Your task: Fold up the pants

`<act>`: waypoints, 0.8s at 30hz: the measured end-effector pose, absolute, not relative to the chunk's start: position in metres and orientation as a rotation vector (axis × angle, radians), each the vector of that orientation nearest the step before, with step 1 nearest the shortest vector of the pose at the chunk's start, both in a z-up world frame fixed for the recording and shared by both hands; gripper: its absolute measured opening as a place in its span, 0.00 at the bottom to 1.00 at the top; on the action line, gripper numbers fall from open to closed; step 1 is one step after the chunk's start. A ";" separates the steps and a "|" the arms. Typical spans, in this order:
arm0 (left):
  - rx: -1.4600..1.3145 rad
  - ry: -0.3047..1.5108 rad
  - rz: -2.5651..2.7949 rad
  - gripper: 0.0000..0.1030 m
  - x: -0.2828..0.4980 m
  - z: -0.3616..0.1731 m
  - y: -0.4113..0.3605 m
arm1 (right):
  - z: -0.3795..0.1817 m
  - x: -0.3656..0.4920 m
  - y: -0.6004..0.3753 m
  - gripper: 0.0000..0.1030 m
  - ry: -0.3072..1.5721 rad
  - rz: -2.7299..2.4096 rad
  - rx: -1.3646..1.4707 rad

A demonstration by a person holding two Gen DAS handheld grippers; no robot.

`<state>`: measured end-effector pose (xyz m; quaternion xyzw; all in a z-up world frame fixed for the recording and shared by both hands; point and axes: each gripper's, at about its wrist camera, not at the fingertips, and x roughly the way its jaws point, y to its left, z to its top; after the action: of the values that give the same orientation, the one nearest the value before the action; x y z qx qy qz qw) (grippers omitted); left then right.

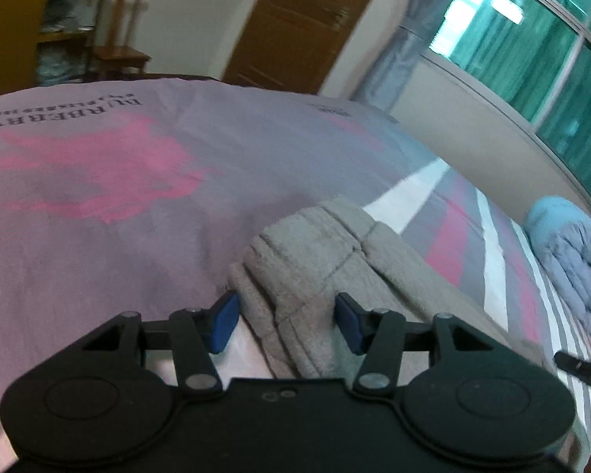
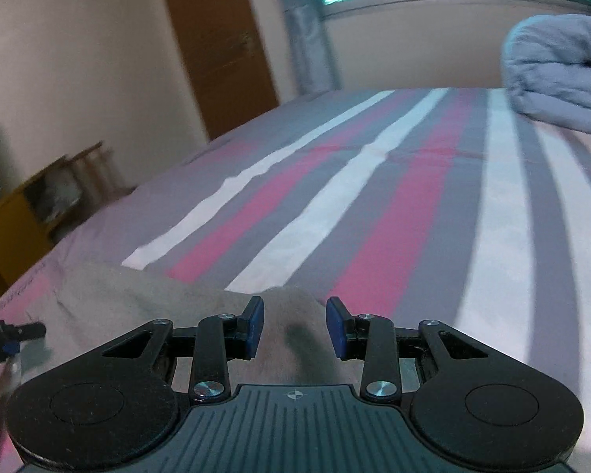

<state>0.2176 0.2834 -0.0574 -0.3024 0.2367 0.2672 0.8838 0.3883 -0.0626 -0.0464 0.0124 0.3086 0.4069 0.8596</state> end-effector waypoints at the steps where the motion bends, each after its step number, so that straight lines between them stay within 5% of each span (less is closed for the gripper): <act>1: -0.635 0.483 0.570 0.42 0.217 -0.057 0.282 | -0.050 0.395 -0.057 0.34 0.657 0.873 0.006; 14: -0.535 0.520 0.613 0.27 0.224 -0.054 0.269 | -0.070 0.448 -0.028 0.33 0.812 1.076 -0.137; 16: -0.513 0.506 0.618 0.23 0.223 -0.050 0.266 | -0.068 0.447 -0.028 0.05 0.819 1.106 -0.144; 24: -0.479 0.528 0.617 0.27 0.226 -0.062 0.270 | -0.072 0.433 -0.015 0.04 0.722 0.944 -0.222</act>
<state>0.2263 0.2702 -0.0619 -0.2309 0.2542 0.2971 0.8909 0.4330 -0.0148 -0.0722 -0.1044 0.3393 0.4437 0.8229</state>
